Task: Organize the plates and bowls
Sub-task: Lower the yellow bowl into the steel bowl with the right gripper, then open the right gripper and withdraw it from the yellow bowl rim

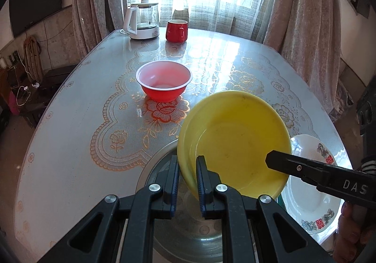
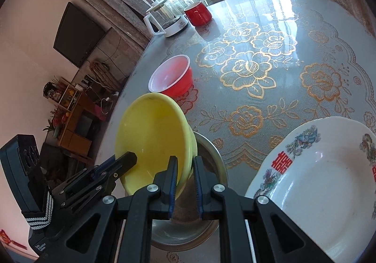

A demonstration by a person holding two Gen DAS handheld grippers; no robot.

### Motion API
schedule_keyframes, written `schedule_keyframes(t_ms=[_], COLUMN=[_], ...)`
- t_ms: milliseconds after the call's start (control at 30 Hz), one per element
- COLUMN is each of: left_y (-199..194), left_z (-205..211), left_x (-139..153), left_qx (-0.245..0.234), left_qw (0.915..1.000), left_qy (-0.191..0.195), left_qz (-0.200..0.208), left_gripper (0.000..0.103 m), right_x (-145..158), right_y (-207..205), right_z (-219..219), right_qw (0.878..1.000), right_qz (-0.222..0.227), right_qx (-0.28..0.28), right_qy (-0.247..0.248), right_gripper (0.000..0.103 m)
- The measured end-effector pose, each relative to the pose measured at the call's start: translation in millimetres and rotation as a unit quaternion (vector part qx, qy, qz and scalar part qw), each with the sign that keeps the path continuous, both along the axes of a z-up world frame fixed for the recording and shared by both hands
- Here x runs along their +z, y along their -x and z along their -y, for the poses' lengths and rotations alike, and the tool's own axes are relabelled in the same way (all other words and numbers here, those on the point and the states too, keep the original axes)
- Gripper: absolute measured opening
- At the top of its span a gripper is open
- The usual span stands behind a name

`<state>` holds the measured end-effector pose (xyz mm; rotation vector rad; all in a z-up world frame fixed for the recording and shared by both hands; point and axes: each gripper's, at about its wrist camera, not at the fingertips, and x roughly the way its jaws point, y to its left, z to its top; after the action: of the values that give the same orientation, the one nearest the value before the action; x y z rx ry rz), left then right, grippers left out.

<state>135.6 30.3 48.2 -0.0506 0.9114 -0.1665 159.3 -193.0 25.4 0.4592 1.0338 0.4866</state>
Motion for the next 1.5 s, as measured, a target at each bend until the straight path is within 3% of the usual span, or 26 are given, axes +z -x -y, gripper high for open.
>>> schedule_keyframes(t_ms=[633,933,1500], left_y=[15.8,14.1,14.6], left_z=[-11.4,-13.3,-13.9], left_x=[-45.6,-54.3,-56.4], left_qx=[0.001,0.005,0.007], left_qw=[0.9989,0.9985,0.9985], left_qy=[-0.011,-0.002,-0.004], left_qz=[-0.045,-0.055,-0.054], left_gripper=[0.014,0.015,0.015], right_x=[-45.2,-39.0,-25.5], right_y=[10.7,11.5,11.7], right_z=[-36.7,-44.5,-28.0], right_qw=[0.997,0.996,0.997], right_qz=[-0.062,-0.050,-0.039], right_qx=[0.025,0.024,-0.003], right_qy=[0.043,0.076,0.062], right_gripper=[0.020,0.028,0.033])
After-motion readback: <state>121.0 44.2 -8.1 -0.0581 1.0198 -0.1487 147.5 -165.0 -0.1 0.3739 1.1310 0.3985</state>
